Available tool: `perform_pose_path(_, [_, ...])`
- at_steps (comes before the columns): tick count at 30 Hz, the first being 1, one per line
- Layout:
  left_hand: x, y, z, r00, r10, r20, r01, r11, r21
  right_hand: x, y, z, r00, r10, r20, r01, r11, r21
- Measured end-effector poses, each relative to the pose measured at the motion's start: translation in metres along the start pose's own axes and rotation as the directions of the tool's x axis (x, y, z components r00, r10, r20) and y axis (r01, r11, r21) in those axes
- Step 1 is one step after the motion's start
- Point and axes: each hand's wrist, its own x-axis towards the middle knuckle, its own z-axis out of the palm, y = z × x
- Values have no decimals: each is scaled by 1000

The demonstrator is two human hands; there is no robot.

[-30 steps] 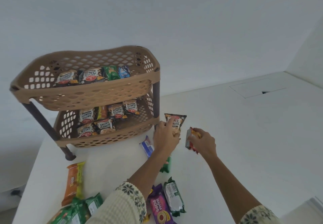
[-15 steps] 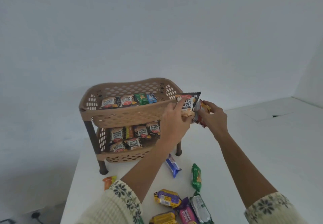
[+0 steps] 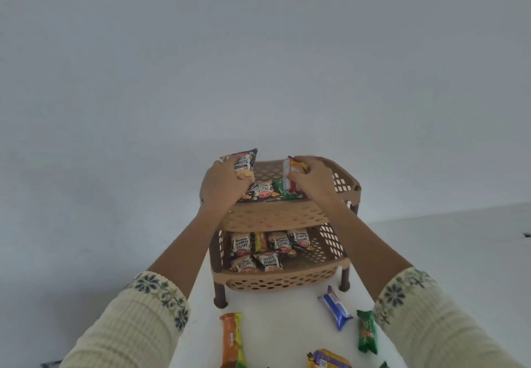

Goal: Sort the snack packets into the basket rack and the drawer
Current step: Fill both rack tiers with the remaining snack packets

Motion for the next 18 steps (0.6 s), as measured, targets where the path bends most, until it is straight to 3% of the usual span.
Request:
perform_pose_path(4, [16,-19,3,998,-42,38,43,999,-4,20,2,36,984,37,172,-19,994,-109])
perform_pose_path(9, [22,-27,21,970,-122,212,59,958,281,36,10,68,934,112,338,5,945,-328])
perform_pose_path(18, [26,-22,24,920,-150,363,-37,888,459,42,15,82,867,186,463,101,844,-527])
